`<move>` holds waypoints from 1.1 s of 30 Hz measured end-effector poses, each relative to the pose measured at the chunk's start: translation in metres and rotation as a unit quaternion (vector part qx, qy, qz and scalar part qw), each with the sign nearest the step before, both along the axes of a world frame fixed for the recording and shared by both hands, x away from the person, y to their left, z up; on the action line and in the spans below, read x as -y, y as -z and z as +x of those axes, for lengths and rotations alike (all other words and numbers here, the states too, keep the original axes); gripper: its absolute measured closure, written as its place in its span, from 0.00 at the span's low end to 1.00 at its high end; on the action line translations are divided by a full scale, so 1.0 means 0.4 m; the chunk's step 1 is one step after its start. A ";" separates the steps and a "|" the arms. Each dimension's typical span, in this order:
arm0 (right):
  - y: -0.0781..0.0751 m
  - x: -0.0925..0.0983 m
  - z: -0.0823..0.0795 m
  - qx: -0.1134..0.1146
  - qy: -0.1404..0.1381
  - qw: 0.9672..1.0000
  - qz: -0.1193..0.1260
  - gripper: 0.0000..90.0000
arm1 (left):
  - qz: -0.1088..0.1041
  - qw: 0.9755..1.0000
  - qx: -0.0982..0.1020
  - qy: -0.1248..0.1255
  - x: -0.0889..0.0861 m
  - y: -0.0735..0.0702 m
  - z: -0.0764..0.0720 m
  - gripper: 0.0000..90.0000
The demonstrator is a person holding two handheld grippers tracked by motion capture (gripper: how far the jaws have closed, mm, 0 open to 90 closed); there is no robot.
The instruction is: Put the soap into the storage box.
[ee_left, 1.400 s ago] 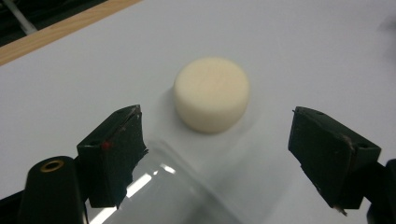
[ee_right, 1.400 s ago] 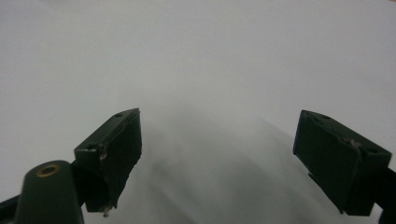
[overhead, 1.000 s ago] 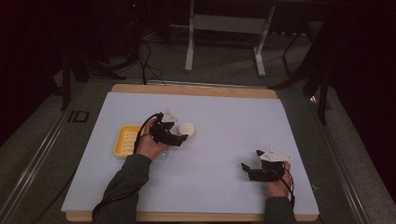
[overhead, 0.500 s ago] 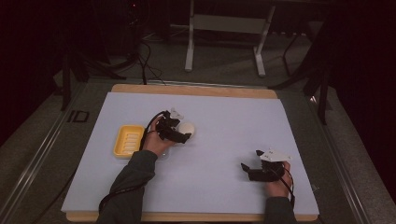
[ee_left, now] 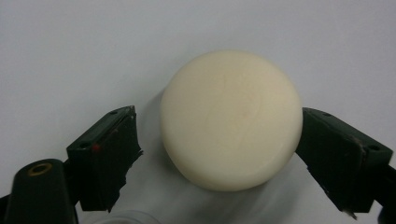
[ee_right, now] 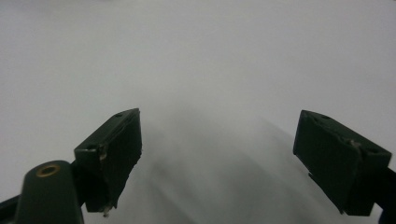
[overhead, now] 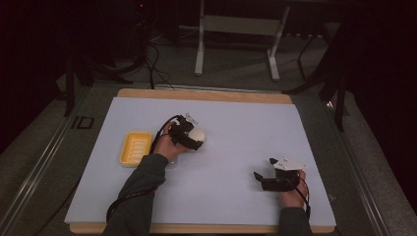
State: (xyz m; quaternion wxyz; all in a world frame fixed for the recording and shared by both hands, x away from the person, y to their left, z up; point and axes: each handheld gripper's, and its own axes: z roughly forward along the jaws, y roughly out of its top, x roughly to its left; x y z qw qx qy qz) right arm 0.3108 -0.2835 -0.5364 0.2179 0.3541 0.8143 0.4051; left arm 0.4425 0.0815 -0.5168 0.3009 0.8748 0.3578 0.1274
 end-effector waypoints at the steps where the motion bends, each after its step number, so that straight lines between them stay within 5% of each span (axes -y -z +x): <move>1: 0.000 0.000 0.000 0.000 0.000 1.000 0.000 0.17 | 0.002 1.000 0.000 0.001 0.002 0.000 0.000 0.17; 12: 0.000 0.000 0.000 0.000 0.000 1.000 -0.001 0.17 | 0.044 0.999 -0.006 0.022 0.033 0.008 0.002 0.22; 21: 0.000 0.000 0.000 0.000 0.000 1.000 0.000 0.17 | 0.043 0.999 -0.008 0.021 0.027 0.007 -0.004 0.28; 33: 0.000 -0.001 -0.001 0.002 0.000 1.000 -0.003 0.17 | 0.066 0.997 -0.023 0.046 0.012 -0.003 -0.063 0.28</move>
